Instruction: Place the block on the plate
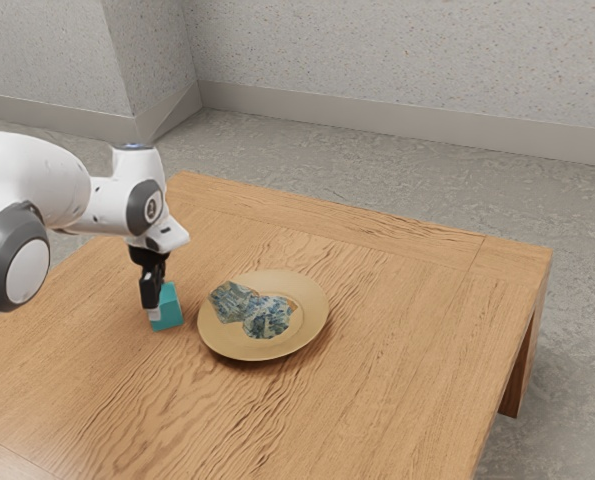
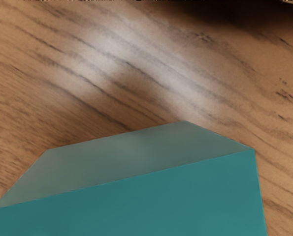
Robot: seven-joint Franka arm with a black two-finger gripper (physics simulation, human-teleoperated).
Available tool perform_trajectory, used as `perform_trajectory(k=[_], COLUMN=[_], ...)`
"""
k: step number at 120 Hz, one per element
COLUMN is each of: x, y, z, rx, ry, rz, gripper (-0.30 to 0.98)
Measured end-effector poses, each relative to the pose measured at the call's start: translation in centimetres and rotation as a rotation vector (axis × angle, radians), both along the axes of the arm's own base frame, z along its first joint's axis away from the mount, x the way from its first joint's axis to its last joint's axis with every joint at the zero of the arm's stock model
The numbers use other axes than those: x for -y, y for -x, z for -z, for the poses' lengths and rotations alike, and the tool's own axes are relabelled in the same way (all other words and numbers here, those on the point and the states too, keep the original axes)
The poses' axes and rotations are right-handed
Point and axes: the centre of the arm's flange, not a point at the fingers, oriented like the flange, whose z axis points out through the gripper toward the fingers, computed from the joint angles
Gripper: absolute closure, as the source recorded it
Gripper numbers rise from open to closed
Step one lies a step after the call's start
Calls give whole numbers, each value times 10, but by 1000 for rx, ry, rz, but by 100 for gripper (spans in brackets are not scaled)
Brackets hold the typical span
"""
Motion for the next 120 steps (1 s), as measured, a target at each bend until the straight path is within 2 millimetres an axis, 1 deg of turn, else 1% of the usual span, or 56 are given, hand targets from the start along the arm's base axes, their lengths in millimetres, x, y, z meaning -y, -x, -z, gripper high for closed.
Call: perform_trajectory(k=[11,20,48,60,70,86,100,106,120], x=[1,1,3,4,4,4,3,0,-3], y=[-1,-2,-4,-4,-6,-12,-22,-24,-31], z=[6,8,7,5,-2,-30,-63,-78,-105], rx=[-6,-7,0,4,15,58,108,126,157], ry=[3,6,14,17,20,25,23,20,16], rz=[12,21,41,48,54,65,76,75,81], gripper=[0,1,21,22,26,27,28,29,29])
